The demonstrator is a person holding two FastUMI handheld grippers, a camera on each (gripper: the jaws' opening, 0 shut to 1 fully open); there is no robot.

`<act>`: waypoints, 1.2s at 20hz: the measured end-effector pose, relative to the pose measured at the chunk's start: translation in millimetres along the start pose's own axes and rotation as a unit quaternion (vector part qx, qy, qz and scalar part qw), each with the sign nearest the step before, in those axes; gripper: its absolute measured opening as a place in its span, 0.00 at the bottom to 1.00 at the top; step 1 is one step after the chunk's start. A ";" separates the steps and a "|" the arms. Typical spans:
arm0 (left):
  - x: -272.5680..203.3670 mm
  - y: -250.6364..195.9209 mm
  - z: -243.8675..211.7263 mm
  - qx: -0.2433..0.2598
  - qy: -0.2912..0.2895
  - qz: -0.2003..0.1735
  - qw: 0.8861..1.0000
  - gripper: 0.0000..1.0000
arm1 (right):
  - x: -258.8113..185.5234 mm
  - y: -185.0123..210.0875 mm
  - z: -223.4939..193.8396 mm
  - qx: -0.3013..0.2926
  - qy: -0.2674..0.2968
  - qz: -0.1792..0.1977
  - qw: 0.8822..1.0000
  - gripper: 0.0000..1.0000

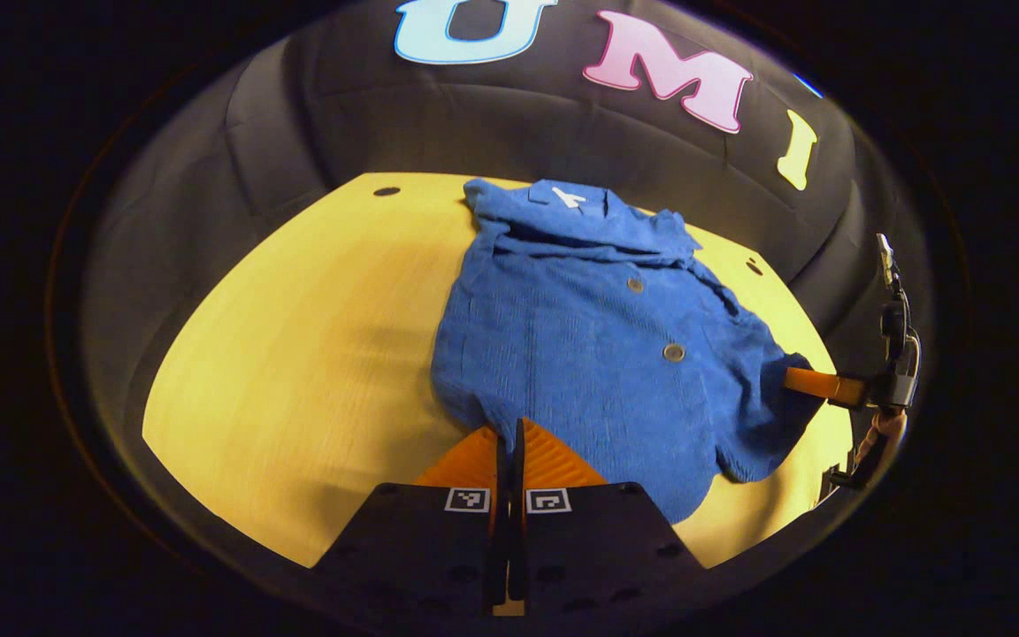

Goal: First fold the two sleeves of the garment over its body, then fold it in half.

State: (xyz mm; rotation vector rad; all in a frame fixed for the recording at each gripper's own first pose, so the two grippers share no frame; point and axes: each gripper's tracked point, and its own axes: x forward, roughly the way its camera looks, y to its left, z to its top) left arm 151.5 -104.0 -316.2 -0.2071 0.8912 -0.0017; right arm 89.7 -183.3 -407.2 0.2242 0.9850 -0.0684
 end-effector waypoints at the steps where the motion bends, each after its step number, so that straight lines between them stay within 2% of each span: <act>1: -1.2 -3.3 14.9 0.002 -0.008 -0.006 1.000 0.00 | 0.0 4.1 11.5 -0.001 -0.008 0.004 1.000 0.01; 7: 26.1 -14.5 120.3 0.017 -0.087 -0.024 0.996 0.00 | 21.7 23.1 110.4 0.003 -0.084 0.025 0.996 0.01; 11: 47.5 -27.7 186.5 0.004 -0.132 -0.051 0.990 0.00 | 42.3 37.5 182.1 -0.001 -0.132 0.043 0.990 0.00; 13: 64.4 -19.1 226.2 0.030 -0.164 -0.040 0.985 0.00 | 53.7 41.4 217.9 -0.006 -0.160 0.047 0.986 0.00; 15: 82.0 -11.0 268.2 0.054 -0.204 -0.027 0.977 0.00 | 70.5 42.8 257.3 -0.008 -0.195 0.045 0.980 0.00; 16: 92.0 -10.2 293.8 0.066 -0.237 -0.028 0.969 0.00 | 81.3 42.8 275.9 -0.007 -0.207 0.044 0.977 0.00; 17: 102.0 -11.1 324.8 0.074 -0.285 -0.031 0.955 0.00 | 95.7 41.2 298.2 -0.009 -0.226 0.041 0.973 0.00; 20: 157.5 -8.2 385.3 0.095 -0.350 -0.043 0.931 0.00 | 140.1 27.4 351.8 -0.030 -0.274 0.011 0.961 0.00; 21: 175.1 -4.1 394.1 0.095 -0.359 -0.047 0.927 0.00 | 157.4 24.0 362.1 -0.036 -0.286 0.004 0.958 0.00; 22: 194.1 -0.6 402.0 0.089 -0.364 -0.049 0.926 0.00 | 175.9 23.5 367.9 -0.034 -0.279 0.005 0.960 0.00; 24: 234.0 12.7 408.8 0.068 -0.353 -0.026 0.933 0.00 | 210.7 21.0 375.2 -0.030 -0.275 0.000 0.961 0.00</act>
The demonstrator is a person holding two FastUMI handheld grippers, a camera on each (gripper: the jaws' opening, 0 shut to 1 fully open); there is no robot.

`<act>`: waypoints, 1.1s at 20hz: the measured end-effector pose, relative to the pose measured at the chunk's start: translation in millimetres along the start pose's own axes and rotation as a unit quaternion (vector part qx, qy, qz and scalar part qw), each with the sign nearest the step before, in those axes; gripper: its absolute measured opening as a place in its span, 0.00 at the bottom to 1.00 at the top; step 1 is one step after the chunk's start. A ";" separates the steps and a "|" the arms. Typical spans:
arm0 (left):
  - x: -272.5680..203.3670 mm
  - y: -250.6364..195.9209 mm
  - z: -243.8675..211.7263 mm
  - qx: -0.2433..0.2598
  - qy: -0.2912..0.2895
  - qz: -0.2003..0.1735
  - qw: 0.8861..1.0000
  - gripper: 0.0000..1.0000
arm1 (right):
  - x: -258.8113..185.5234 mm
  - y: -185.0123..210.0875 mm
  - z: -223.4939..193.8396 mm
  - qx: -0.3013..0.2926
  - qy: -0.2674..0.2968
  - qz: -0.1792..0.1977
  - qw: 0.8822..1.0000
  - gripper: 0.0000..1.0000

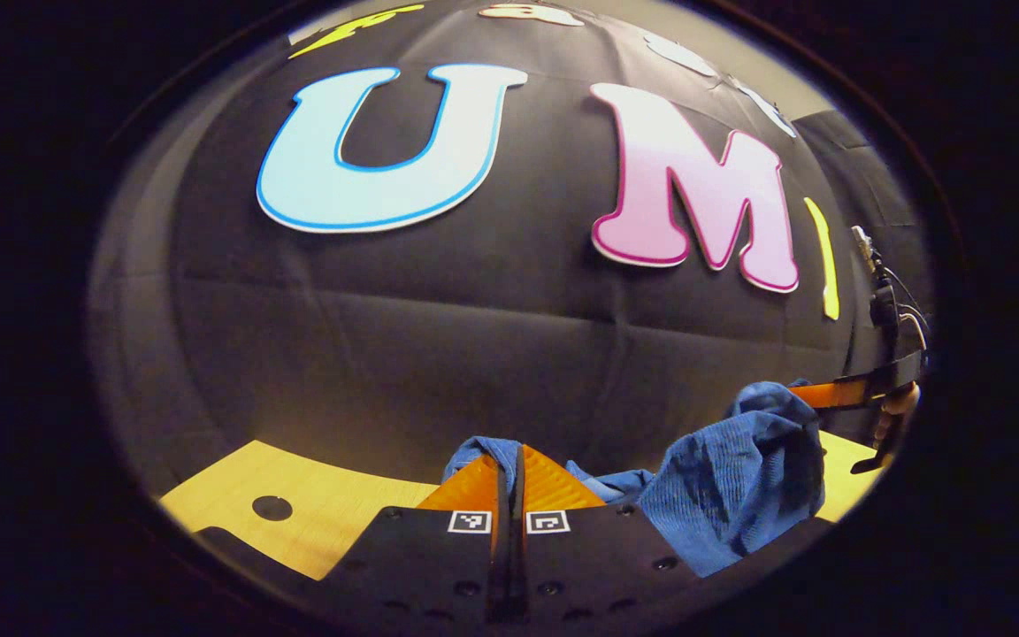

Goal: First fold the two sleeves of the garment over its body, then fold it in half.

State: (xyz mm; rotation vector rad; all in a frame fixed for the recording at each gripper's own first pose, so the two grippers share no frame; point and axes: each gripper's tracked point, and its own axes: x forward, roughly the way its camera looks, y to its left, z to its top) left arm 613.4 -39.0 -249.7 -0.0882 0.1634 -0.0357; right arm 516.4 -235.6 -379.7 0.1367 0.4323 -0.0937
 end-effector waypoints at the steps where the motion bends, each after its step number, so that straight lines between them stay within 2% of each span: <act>1: 10.3 5.4 -13.5 -0.005 0.009 0.007 1.000 0.00 | 15.5 -3.1 -5.5 -0.010 -0.003 -0.007 1.000 0.00; 3: 18.2 11.7 -36.4 -0.001 0.027 0.018 0.999 0.08 | 31.3 -4.0 -22.3 -0.026 0.004 -0.013 1.000 0.14; 5: 17.8 19.7 -39.9 0.005 0.032 0.041 0.999 0.85 | 29.5 -3.3 -40.0 -0.037 0.022 -0.012 0.999 0.69; 6: 14.4 21.8 -34.3 0.007 0.028 0.049 0.998 0.81 | 26.5 -6.6 -42.0 -0.050 0.026 -0.016 0.998 0.96; 8: 6.0 21.1 -25.9 0.009 0.027 0.060 0.998 0.81 | 18.8 -9.0 -37.0 -0.060 0.017 -0.019 0.998 0.99; 11: -20.5 9.1 -12.4 0.003 0.026 0.061 0.998 0.81 | -15.8 -10.3 -17.4 -0.062 -0.011 -0.024 0.998 0.99; 15: -69.4 -15.9 10.7 0.006 0.003 0.042 0.999 0.82 | -68.2 -7.5 8.4 -0.066 -0.048 -0.034 0.996 0.99; 20: -150.0 -36.3 33.7 0.024 -0.007 0.027 0.999 0.82 | -157.8 1.6 30.8 -0.084 -0.092 -0.057 0.991 0.98; 22: -189.8 -45.6 49.2 0.018 -0.016 0.012 1.000 0.81 | -202.3 11.5 39.1 -0.080 -0.111 -0.059 0.989 0.96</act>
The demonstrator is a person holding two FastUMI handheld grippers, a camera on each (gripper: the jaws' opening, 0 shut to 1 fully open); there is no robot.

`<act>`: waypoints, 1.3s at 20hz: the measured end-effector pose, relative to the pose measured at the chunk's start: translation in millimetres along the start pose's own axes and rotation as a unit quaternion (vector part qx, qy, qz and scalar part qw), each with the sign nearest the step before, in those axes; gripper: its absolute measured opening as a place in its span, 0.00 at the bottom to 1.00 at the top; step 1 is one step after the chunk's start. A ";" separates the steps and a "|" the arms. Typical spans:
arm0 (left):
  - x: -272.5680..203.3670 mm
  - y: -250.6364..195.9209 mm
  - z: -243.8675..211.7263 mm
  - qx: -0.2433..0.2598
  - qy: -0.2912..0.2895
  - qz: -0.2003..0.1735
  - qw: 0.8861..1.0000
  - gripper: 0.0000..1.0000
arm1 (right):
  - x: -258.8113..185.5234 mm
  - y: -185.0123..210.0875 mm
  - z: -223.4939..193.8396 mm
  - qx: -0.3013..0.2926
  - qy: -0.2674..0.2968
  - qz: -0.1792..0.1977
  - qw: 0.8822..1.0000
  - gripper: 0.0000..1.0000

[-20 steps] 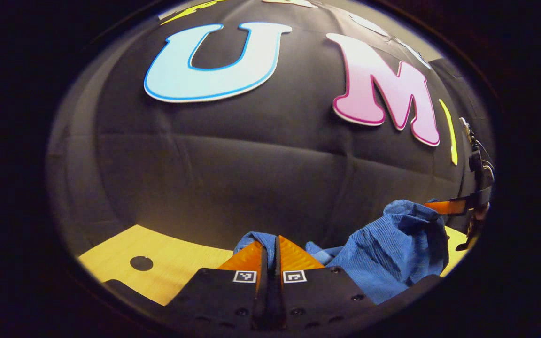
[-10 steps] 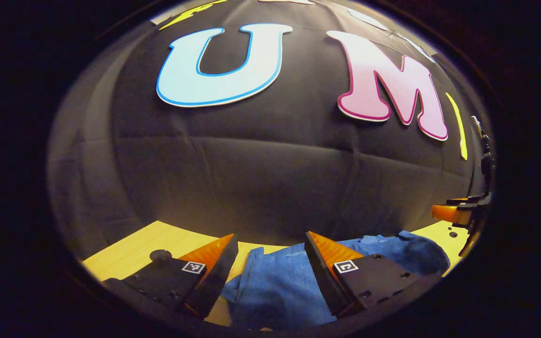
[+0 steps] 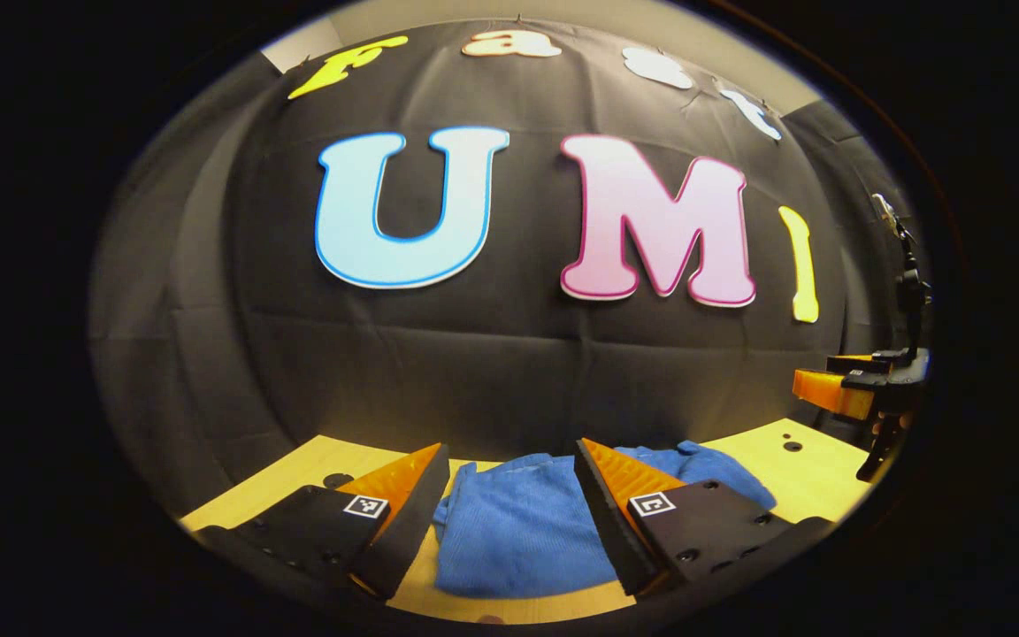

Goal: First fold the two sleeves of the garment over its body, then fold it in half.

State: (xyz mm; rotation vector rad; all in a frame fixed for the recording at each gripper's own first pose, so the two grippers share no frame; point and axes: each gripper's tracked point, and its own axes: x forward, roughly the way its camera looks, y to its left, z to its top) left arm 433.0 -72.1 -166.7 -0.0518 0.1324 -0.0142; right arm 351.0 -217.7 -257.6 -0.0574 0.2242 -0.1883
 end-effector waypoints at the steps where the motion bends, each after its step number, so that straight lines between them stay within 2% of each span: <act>1: -19.5 -6.3 10.6 -0.004 -0.002 -0.012 1.000 0.81 | -21.7 3.2 9.9 0.001 -0.008 0.002 1.000 0.98; 2: -39.2 -9.2 21.7 0.000 -0.002 -0.018 1.000 0.81 | -43.0 5.2 22.0 0.000 -0.019 0.004 1.000 0.98; 5: -104.8 -6.5 63.3 0.034 -0.017 -0.002 0.999 0.81 | -109.5 4.6 48.3 -0.006 -0.017 0.004 1.000 0.98; 8: -171.8 -22.4 103.6 0.078 -0.049 -0.019 0.996 0.81 | -170.0 3.1 50.3 0.009 0.032 0.008 0.999 0.97; 10: -206.3 -34.4 114.4 0.089 -0.042 -0.030 0.995 0.81 | -205.9 4.5 57.5 0.024 0.062 0.019 0.998 0.98; 12: -244.9 -50.0 112.7 0.065 -0.023 -0.046 0.997 0.81 | -235.6 3.5 69.1 0.006 0.067 0.028 0.997 0.95; 13: -260.9 -59.6 114.0 0.050 -0.020 -0.053 0.997 0.81 | -249.1 -0.2 75.2 -0.008 0.063 0.028 0.998 0.98; 14: -278.7 -64.8 113.1 0.039 -0.018 -0.053 0.998 0.81 | -260.5 -0.7 81.7 -0.015 0.064 0.032 0.997 0.94; 17: -324.5 -66.4 109.5 0.040 -0.009 -0.046 0.998 0.81 | -293.3 17.3 95.5 -0.002 0.060 0.057 0.997 0.98; 20: -351.4 -65.3 114.9 0.031 -0.013 -0.041 0.999 0.82 | -328.8 28.1 99.0 0.013 0.069 0.068 0.995 0.96; 22: -366.3 -60.4 116.4 0.012 -0.018 -0.027 0.999 0.81 | -344.5 40.6 101.5 0.022 0.071 0.087 0.993 0.98; 26: -389.6 -48.4 115.2 -0.015 -0.026 -0.005 1.000 0.81 | -367.0 42.1 108.0 0.027 0.069 0.099 0.992 0.98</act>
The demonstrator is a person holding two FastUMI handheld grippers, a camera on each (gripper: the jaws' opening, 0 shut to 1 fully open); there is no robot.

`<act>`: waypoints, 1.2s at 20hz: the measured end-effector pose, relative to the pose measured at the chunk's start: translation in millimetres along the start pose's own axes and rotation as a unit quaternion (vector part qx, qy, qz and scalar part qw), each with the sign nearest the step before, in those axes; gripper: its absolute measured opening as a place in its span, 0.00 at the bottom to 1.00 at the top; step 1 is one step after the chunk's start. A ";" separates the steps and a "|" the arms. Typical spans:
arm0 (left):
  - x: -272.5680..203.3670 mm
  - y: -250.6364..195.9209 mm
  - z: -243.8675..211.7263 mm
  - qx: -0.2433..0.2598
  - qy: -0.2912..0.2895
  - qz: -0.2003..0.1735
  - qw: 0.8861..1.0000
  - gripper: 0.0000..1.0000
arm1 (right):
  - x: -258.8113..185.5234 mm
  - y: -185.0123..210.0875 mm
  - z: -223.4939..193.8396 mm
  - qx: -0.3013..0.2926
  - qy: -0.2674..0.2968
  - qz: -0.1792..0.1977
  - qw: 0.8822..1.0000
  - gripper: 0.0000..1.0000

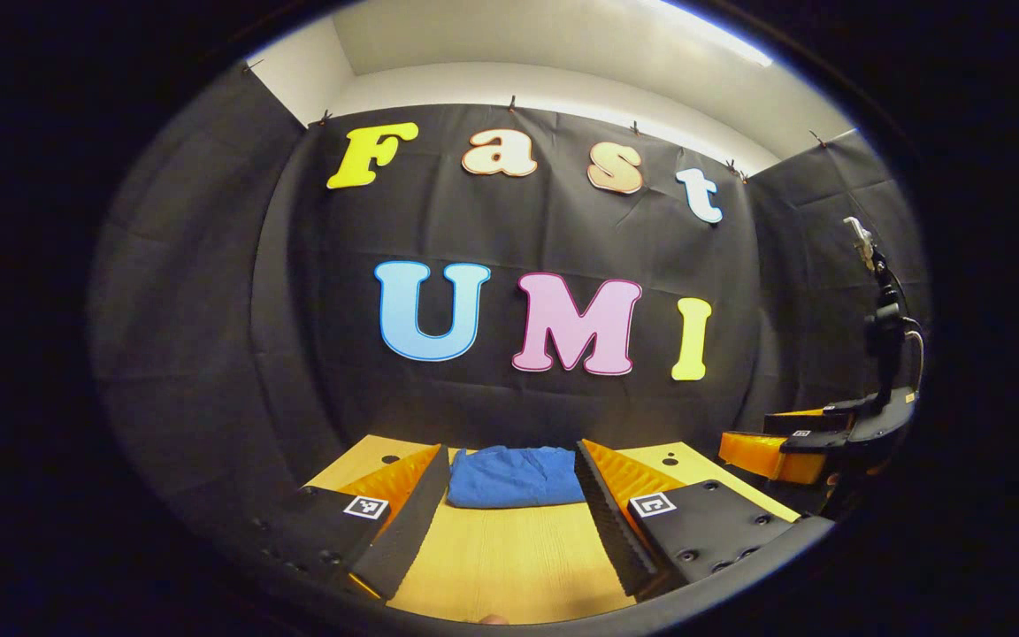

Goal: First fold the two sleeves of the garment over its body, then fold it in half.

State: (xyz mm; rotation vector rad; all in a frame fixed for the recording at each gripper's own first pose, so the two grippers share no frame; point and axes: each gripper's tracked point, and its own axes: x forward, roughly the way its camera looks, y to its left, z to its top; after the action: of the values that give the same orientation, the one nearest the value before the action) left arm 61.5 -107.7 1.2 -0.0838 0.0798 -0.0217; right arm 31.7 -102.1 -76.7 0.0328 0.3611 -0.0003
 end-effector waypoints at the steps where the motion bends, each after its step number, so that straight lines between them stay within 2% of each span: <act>1: -2.5 4.2 -1.0 0.000 0.000 0.002 1.000 0.81 | -2.9 2.7 1.5 0.003 -0.001 0.005 1.000 0.98; 9: -5.6 17.2 -4.7 -0.019 0.000 0.026 0.999 0.80 | -3.7 9.5 7.9 -0.004 -0.004 0.021 1.000 0.98; 10: -5.6 18.6 -4.1 -0.019 -0.001 0.027 0.999 0.80 | -2.9 8.9 9.9 -0.004 -0.006 0.020 1.000 0.95; 11: -5.3 19.2 -3.3 -0.022 -0.003 0.026 0.999 0.81 | 0.7 7.9 10.7 -0.006 -0.008 0.021 1.000 0.98; 12: -3.2 20.2 -2.3 -0.026 -0.005 0.026 0.999 0.81 | 5.1 8.4 12.7 -0.007 -0.010 0.023 1.000 0.95; 13: 0.9 23.5 -2.6 -0.030 -0.003 0.030 0.999 0.81 | 8.6 10.4 14.3 -0.006 -0.010 0.027 1.000 0.98; 15: 4.8 32.5 -2.5 -0.034 0.006 0.042 0.999 0.81 | 13.7 13.2 19.9 -0.002 -0.011 0.031 0.999 0.95; 16: 6.4 34.9 2.8 -0.029 -0.001 0.041 0.999 0.80 | 17.8 15.5 23.3 0.000 -0.017 0.032 0.999 0.98; 17: 9.7 37.4 6.3 -0.023 -0.008 0.040 0.999 0.81 | 20.1 18.4 27.5 0.001 -0.023 0.033 0.999 0.95; 18: 11.3 41.6 7.7 -0.018 -0.007 0.043 0.999 0.81 | 24.0 21.7 29.9 0.000 -0.027 0.035 0.999 0.98; 19: 12.8 45.2 6.0 -0.016 -0.005 0.046 0.999 0.81 | 27.6 25.8 28.1 0.000 -0.025 0.037 0.999 0.95; 20: 13.2 45.9 7.3 -0.017 -0.006 0.046 0.999 0.81 | 28.9 29.2 26.1 -0.002 -0.021 0.040 0.999 0.98; 24: 7.5 40.7 14.9 -0.016 -0.018 0.035 0.999 0.81 | 35.1 30.7 33.8 -0.006 -0.024 0.043 0.999 0.98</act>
State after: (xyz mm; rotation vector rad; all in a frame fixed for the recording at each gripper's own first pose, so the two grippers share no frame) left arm 71.0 -66.1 11.9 -0.1129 0.0467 0.0515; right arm 76.7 -72.3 -56.5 0.0360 0.3106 0.0860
